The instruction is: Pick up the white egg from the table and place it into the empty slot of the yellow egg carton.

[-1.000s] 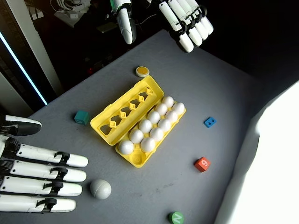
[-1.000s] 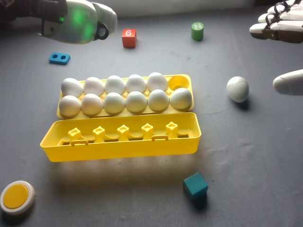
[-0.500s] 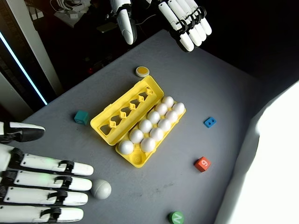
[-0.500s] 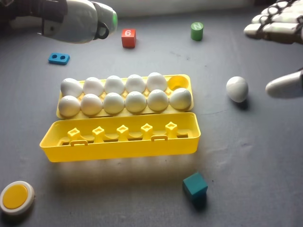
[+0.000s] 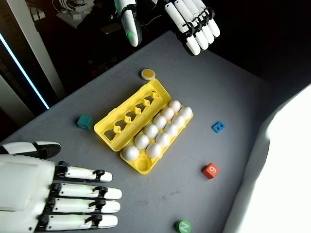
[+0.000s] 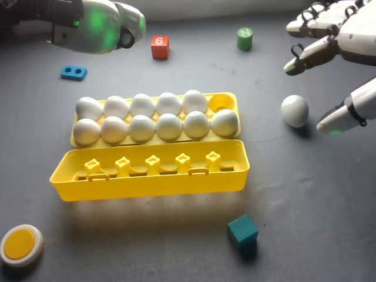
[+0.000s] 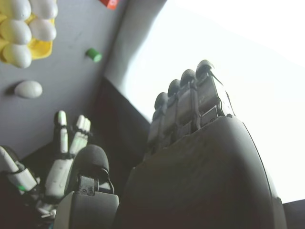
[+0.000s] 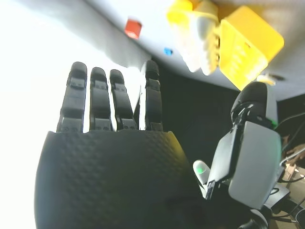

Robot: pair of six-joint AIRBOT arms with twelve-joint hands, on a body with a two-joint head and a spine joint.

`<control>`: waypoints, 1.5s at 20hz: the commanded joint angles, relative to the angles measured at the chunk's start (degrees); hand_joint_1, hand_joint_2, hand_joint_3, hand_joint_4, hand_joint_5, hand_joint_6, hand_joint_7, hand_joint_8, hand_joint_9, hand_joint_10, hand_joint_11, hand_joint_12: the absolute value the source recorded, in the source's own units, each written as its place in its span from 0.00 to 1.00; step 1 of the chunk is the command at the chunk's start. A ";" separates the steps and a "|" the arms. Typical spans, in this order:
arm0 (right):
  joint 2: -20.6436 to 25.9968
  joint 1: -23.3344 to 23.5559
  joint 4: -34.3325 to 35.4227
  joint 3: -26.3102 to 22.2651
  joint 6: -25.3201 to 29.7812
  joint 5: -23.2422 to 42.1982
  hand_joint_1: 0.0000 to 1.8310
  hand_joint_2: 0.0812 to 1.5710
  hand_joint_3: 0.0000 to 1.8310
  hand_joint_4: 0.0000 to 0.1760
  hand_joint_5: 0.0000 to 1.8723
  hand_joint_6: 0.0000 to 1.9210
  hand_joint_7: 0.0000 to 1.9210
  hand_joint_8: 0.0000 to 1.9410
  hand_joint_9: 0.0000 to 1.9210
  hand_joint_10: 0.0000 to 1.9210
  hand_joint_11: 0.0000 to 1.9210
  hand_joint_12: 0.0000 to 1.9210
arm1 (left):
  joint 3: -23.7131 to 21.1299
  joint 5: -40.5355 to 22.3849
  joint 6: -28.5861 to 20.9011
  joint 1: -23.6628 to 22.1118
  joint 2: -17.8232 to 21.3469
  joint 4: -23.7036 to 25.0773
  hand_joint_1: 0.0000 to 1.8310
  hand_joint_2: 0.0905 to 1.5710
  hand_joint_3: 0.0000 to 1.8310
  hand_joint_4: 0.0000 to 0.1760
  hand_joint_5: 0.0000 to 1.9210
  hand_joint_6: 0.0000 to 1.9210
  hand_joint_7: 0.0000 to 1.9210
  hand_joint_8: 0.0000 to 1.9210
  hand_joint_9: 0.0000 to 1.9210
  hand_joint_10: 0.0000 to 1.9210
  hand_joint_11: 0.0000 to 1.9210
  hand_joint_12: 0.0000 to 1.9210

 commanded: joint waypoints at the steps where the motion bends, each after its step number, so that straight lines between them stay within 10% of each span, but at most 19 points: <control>1: 0.08 1.11 0.66 0.64 -0.07 5.79 0.32 0.49 0.00 0.63 0.27 0.01 0.02 0.01 0.00 0.00 0.00 0.00 | 0.03 1.40 0.21 -0.82 0.14 5.07 0.00 0.81 0.00 0.00 0.03 0.01 0.03 0.01 0.01 0.00 0.00 0.00; 7: -2.12 1.01 0.65 3.04 -2.17 7.84 0.36 0.51 0.01 0.39 0.27 0.00 0.03 0.01 0.00 0.00 0.00 0.00 | 0.02 1.40 0.21 -0.82 0.14 5.06 0.00 0.81 0.00 0.00 0.03 0.01 0.03 0.01 0.01 0.00 0.00 0.00; 17: -6.15 -0.18 -2.34 7.16 -1.28 8.11 0.42 0.52 0.01 0.32 0.22 0.01 0.00 0.00 0.00 0.00 0.00 0.00 | 0.02 1.39 0.21 -0.82 0.14 5.06 0.00 0.80 0.00 0.00 0.04 0.00 0.03 0.00 0.02 0.00 0.00 0.00; 21: -9.14 -0.31 -11.87 11.55 12.95 8.09 0.42 0.55 0.01 0.71 0.21 0.00 0.00 0.00 0.00 0.00 0.00 0.00 | 0.02 1.38 0.21 -0.82 0.14 5.06 0.00 0.81 0.00 0.00 0.04 0.00 0.04 0.00 0.02 0.00 0.00 0.00; 30: -15.16 -1.81 -25.53 18.68 27.21 4.63 0.41 0.53 0.00 0.73 0.21 0.01 0.00 0.00 0.00 0.00 0.00 0.00 | 0.02 1.36 0.21 -0.83 0.13 5.06 0.00 0.80 0.00 0.00 0.03 0.00 0.02 0.00 0.01 0.00 0.00 0.00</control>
